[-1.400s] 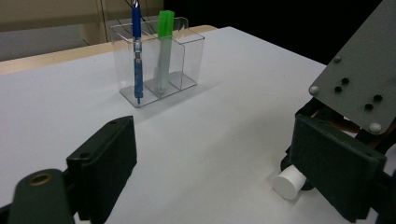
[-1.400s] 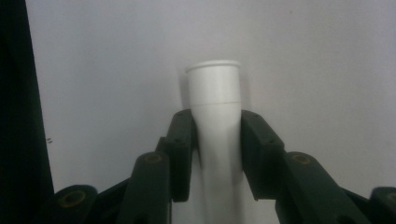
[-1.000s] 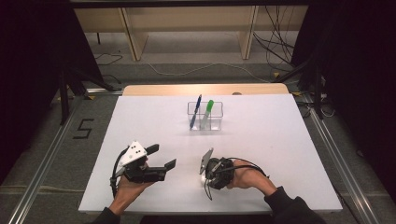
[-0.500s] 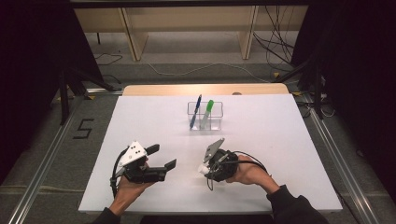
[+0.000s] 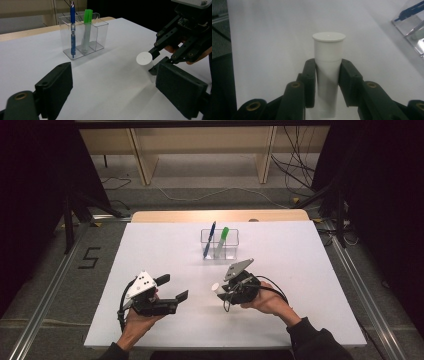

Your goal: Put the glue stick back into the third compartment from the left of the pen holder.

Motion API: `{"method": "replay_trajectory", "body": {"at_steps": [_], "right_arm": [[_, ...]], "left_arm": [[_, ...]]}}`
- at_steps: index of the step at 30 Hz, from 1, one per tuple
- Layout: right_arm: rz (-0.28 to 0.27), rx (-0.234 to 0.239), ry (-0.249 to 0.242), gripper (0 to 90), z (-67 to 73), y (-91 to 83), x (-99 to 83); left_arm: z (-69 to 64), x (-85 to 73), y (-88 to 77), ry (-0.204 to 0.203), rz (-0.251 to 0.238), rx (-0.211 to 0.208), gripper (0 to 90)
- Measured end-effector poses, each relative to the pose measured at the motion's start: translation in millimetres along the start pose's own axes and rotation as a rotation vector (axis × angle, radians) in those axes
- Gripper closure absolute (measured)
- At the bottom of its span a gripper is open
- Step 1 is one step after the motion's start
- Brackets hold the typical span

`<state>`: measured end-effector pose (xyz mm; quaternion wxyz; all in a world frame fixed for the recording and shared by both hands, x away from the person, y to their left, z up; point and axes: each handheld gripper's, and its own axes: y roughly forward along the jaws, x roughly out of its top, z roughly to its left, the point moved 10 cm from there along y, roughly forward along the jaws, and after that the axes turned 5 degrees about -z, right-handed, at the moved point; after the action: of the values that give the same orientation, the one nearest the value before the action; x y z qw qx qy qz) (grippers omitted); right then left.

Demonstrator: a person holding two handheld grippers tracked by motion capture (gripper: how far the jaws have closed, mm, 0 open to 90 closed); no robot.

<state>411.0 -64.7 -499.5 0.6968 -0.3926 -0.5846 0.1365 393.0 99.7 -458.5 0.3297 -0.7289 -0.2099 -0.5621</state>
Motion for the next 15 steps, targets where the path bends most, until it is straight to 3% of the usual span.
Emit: {"method": "replay_trajectory", "body": {"at_steps": [10,15], "right_arm": [[-0.114,-0.016,0.099,68.6,-13.9,-12.5,12.3],[-0.143,-0.046,0.121,68.6,-22.6,-14.2,15.2]], "left_arm": [[0.1,0.0,-0.2,0.002,-0.001,0.004,12.1],[1.0,0.0,-0.2,0.003,-0.003,0.007,11.4]]}}
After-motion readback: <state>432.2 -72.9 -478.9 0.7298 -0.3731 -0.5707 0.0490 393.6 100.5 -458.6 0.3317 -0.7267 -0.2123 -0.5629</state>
